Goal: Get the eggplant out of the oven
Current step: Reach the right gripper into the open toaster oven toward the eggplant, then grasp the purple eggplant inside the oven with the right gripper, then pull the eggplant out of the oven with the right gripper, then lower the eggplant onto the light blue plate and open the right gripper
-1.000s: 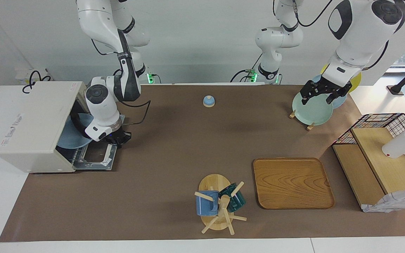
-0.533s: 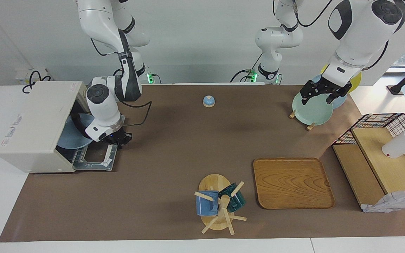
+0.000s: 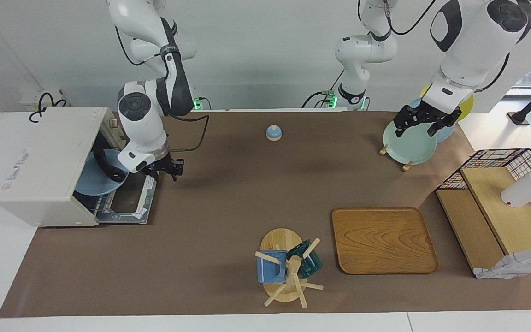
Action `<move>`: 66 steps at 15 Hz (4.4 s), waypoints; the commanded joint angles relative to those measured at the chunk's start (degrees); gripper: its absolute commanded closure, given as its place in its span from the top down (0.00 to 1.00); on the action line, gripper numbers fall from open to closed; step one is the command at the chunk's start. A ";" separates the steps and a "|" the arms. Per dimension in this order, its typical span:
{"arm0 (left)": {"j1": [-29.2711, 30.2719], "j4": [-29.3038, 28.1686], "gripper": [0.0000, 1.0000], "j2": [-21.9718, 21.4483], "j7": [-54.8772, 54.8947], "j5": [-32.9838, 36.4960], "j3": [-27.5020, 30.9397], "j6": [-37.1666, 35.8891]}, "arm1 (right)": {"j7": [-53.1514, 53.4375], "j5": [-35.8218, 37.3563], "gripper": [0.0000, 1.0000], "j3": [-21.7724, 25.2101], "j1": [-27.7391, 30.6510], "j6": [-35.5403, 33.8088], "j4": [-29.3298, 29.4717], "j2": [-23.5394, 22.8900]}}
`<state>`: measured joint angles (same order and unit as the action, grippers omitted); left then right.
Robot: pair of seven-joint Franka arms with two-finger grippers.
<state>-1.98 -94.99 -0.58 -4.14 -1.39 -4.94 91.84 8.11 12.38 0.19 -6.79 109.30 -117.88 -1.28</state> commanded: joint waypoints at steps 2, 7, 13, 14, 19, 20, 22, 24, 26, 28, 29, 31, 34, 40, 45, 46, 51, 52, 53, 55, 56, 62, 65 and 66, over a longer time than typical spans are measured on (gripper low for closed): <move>0.31 -0.72 1.00 -0.65 -0.43 0.07 -0.16 0.71 | -0.11 2.73 0.69 -0.28 3.44 0.91 -3.23 1.27; 0.31 -0.72 1.00 -0.65 -0.43 0.07 -0.16 0.71 | -2.92 2.73 0.66 -0.28 6.17 3.81 -7.89 3.12; 0.31 -0.72 1.00 -0.56 -0.43 0.07 -0.16 0.71 | -6.79 2.73 0.64 -0.28 9.86 9.51 -11.58 3.82; 0.31 -0.72 1.00 -0.65 -0.43 0.07 -0.16 0.71 | -6.79 2.73 0.62 -0.28 10.13 10.13 -12.11 3.91; 0.31 -0.72 1.00 -0.65 -0.43 0.07 -0.16 0.71 | -6.88 2.73 0.16 -0.28 10.39 10.31 -13.17 4.53; 0.31 -0.72 1.00 -0.65 -0.43 0.07 -0.16 0.71 | -6.88 2.82 0.00 -0.28 10.22 10.31 -13.17 4.44; 0.31 -0.72 1.00 -0.65 -0.43 0.07 -0.16 0.71 | -7.58 3.08 0.00 -0.28 9.52 10.14 -12.82 4.44; 0.31 -0.72 1.00 -0.65 -0.43 0.07 -0.16 0.71 | -7.49 5.10 0.00 -0.37 6.89 8.39 -11.42 4.18; 0.31 -0.72 1.00 -0.65 -0.43 0.07 -0.16 0.71 | -6.88 5.11 0.00 -0.45 3.55 5.23 -8.44 3.57; 0.31 -0.72 1.00 -0.65 -0.43 0.07 -0.16 0.71 | -4.78 4.49 0.00 -0.54 -1.89 3.12 -4.93 2.34; 0.31 -0.72 1.00 -0.56 -0.43 0.07 -0.16 0.71 | -2.85 4.32 0.00 -0.54 -4.35 2.15 -2.99 1.37; 0.31 -0.72 1.00 -0.65 -0.43 0.07 -0.16 0.71 | 1.80 4.14 0.00 -0.54 -12.07 -2.57 2.36 -0.47; 0.31 -0.72 1.00 -0.65 -0.43 0.07 -0.16 0.71 | 10.33 -2.25 0.00 -0.72 -17.81 -4.55 9.06 -5.04; 0.31 -0.72 1.00 -0.65 -0.43 0.07 -0.16 0.71 | 31.96 -4.04 0.00 -0.72 -32.14 -10.97 40.07 -30.25; 0.31 -0.72 1.00 -0.65 -0.43 0.07 -0.16 0.71 | 35.82 -4.30 0.00 -1.86 -36.81 -0.34 40.27 -34.67; 0.31 -0.72 1.00 -0.65 -0.43 0.07 -0.16 0.71 | 36.19 -5.43 0.00 -2.21 -36.98 1.25 40.18 -34.67; 0.31 -0.72 1.00 -0.65 -0.43 0.07 -0.16 0.71 | 38.55 -10.87 0.00 -2.30 -37.07 12.23 32.98 -34.06; 0.31 -0.72 1.00 -0.65 -0.43 0.07 -0.16 0.71 | 38.56 -12.54 0.07 -2.30 -36.72 12.07 32.97 -34.05; 0.31 -0.72 1.00 -0.65 -0.43 0.07 -0.16 0.71 | 38.56 -12.47 0.22 -2.21 -36.54 11.81 33.24 -33.97; 0.31 -0.72 1.00 -0.65 -0.43 0.07 -0.16 0.71 | 38.65 -12.04 0.34 -2.12 -37.07 11.64 34.29 -33.62; 0.31 -0.72 1.00 -0.65 -0.43 0.07 -0.16 0.71 | 38.56 -11.86 0.34 -1.95 -36.63 11.28 34.64 -33.01; 0.31 -0.72 1.00 -0.65 -0.43 0.07 -0.16 0.71 | 24.71 -8.10 0.08 -1.33 -26.11 -5.99 34.39 -24.93; 0.31 -0.72 1.00 -0.65 -0.70 0.07 -0.16 0.71 | 14.86 -2.20 0.00 -1.33 -18.99 -10.17 25.02 -18.52; 0.13 -0.72 1.00 -0.65 -0.61 0.07 -0.24 0.45 | 13.61 -0.88 0.00 -1.33 -16.79 -9.64 20.45 -15.98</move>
<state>-1.98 -94.99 -0.58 -4.17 -1.39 -4.95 91.84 25.47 8.76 -0.25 -27.46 98.05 -86.43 -23.56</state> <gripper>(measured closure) 0.000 0.991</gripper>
